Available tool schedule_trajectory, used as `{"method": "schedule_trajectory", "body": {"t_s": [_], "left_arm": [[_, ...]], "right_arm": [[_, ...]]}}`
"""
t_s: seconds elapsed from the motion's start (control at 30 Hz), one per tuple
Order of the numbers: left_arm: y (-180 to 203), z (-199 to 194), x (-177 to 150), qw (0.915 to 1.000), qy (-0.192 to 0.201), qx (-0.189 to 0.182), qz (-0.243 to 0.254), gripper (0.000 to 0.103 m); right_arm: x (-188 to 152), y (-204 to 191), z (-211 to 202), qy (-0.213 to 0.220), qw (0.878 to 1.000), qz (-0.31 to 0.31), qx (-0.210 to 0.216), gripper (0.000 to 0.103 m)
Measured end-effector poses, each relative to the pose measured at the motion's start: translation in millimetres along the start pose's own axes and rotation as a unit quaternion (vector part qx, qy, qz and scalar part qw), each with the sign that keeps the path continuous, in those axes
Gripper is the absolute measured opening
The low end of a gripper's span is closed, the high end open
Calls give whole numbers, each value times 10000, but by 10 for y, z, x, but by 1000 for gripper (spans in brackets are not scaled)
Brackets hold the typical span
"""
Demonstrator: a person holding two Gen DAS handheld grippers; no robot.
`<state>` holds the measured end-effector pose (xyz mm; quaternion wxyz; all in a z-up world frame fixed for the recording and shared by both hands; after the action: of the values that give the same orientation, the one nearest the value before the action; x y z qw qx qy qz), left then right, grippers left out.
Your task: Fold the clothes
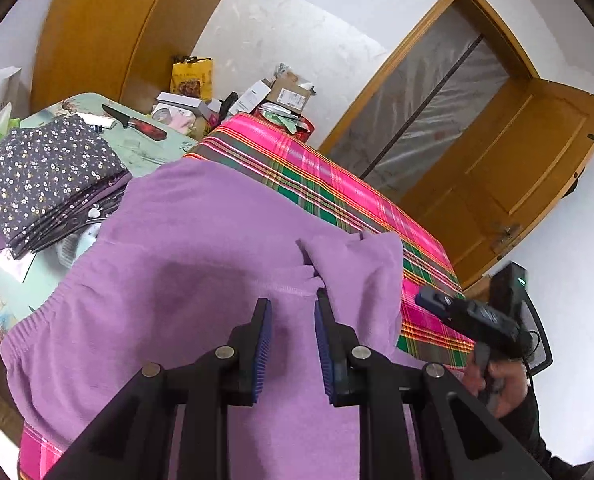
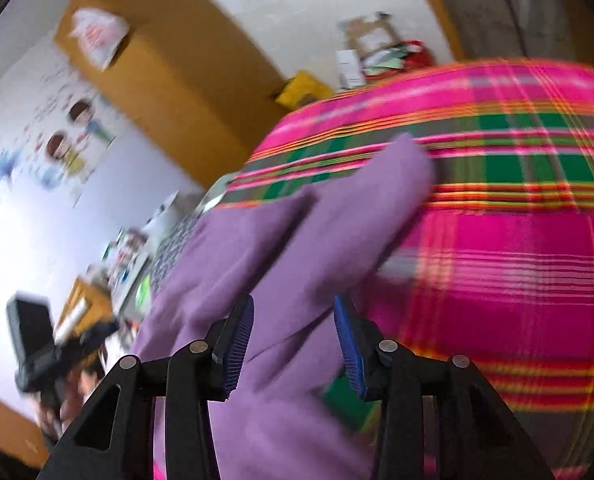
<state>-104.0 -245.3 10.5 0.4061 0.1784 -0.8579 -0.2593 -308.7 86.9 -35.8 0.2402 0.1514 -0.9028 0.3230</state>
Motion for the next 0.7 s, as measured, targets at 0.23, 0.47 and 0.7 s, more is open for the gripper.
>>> {"method": "schedule_trajectory", "body": {"t_s": [0.23,0.47,0.7], "left_arm": [[-23,20,-52,10000,-50,45,-64,22],[-24,15,-64,9999,-62,67,-62,22],[10,54,-70,9999,-124,59,-38,22]], "right_arm": [[278,378,323,-135,9943,1055,91,44],[432,401,458,20,9953,966,15,6],[558,452,82,579,9951,798,-47,5]]}}
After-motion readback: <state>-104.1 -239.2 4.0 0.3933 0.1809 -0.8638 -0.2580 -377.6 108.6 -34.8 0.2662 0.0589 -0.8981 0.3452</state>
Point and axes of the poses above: each gripper's, at about its wrist camera, not at the fingertips, and z roughly the way its jaws point, y to its right, x to its top, the point moved 3 cm from there along z, roughly the way its jaws point, and after that the axes turned 7 degrees about -x, right-handed, at the moved point
